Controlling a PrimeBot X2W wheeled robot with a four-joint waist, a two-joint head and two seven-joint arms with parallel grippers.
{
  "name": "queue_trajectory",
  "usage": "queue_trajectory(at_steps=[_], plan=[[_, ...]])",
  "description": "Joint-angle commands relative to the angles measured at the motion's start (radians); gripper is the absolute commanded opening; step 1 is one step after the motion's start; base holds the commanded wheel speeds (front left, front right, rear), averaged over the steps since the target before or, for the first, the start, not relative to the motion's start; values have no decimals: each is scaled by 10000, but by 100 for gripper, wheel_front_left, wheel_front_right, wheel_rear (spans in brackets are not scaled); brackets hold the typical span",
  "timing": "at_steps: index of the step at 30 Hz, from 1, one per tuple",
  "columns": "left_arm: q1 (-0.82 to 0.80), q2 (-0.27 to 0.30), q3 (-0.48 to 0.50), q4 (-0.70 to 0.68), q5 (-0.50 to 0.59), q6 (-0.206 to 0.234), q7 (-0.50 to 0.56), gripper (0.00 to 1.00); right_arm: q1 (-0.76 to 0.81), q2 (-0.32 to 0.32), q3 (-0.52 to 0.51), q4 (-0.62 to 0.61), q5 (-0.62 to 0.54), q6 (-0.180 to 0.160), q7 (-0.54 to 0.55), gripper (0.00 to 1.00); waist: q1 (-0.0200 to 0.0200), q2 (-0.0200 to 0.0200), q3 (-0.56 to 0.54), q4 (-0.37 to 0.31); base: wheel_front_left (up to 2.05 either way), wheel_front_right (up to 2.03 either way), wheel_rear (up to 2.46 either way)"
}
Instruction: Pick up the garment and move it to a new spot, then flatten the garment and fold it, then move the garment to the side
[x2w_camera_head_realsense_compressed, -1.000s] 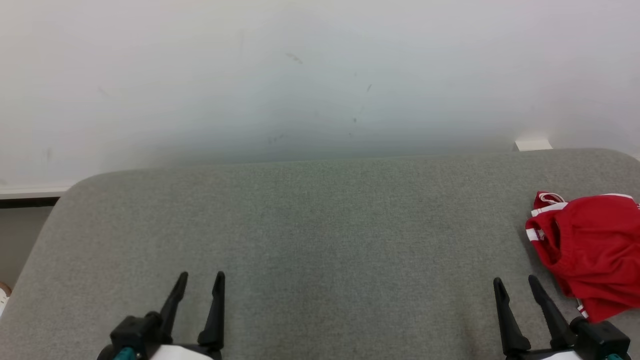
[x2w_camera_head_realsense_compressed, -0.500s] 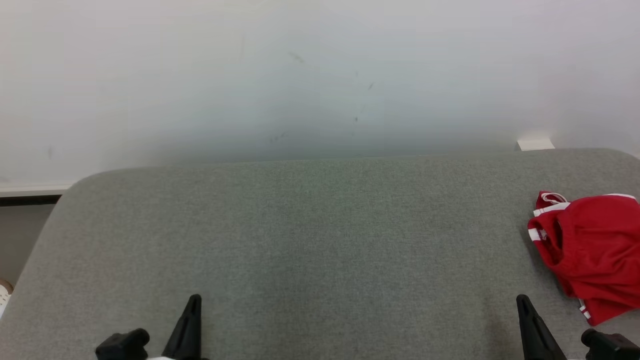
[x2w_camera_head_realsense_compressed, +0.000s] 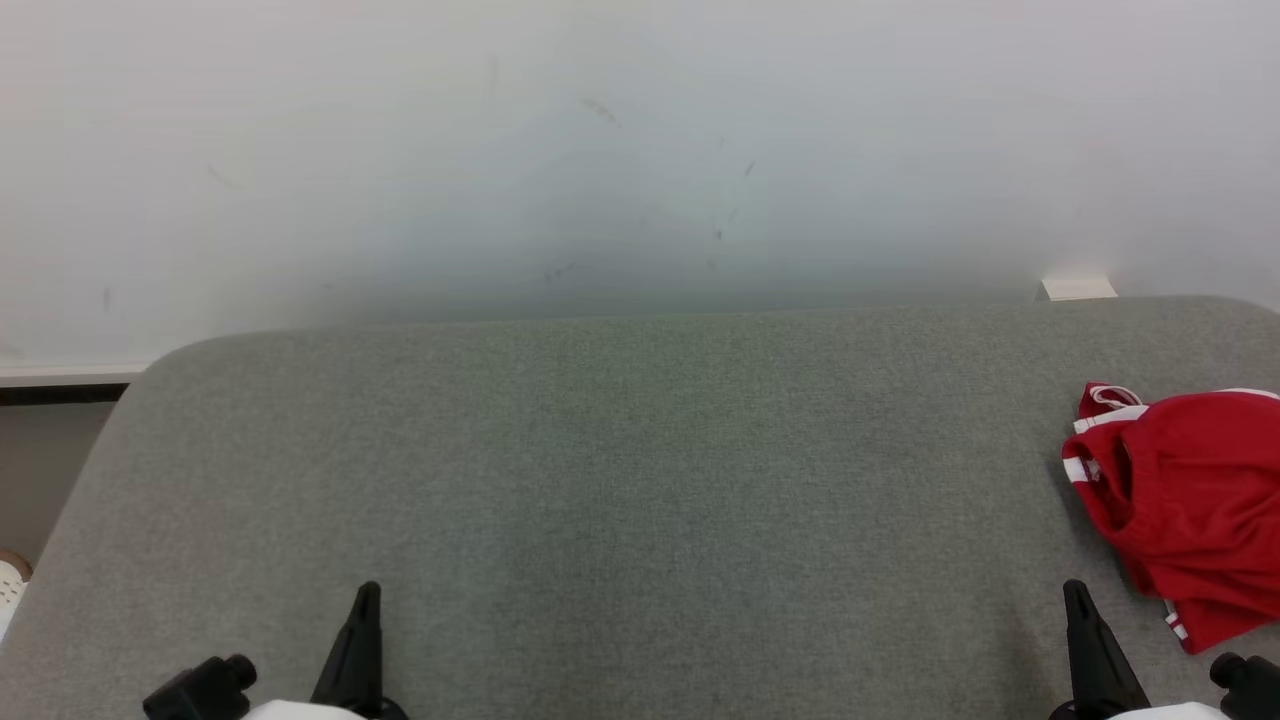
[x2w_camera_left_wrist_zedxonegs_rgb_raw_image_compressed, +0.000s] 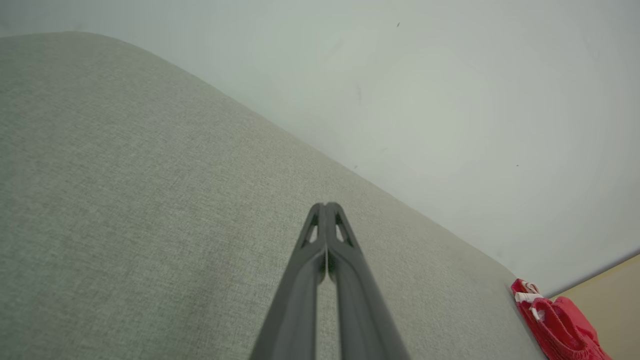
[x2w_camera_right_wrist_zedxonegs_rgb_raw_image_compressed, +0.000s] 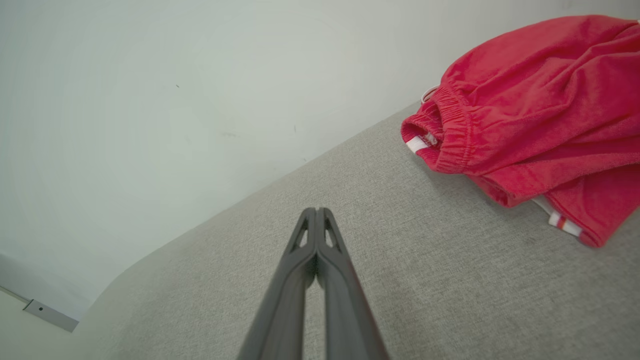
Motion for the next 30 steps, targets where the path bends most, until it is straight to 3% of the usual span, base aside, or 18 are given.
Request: queue_trajectory(at_steps=[1, 30], plan=[[-248, 44, 101, -170, -578, 4, 104, 0, -278, -3, -137, -195, 470, -4, 123, 0, 0, -1, 7, 13, 0, 0, 0], [-406, 71, 521, -312, -4240, 7, 1079, 0, -422, 107, -805, -454, 3662, -9, 1081, 0, 0, -1, 96, 163, 0, 0, 0]])
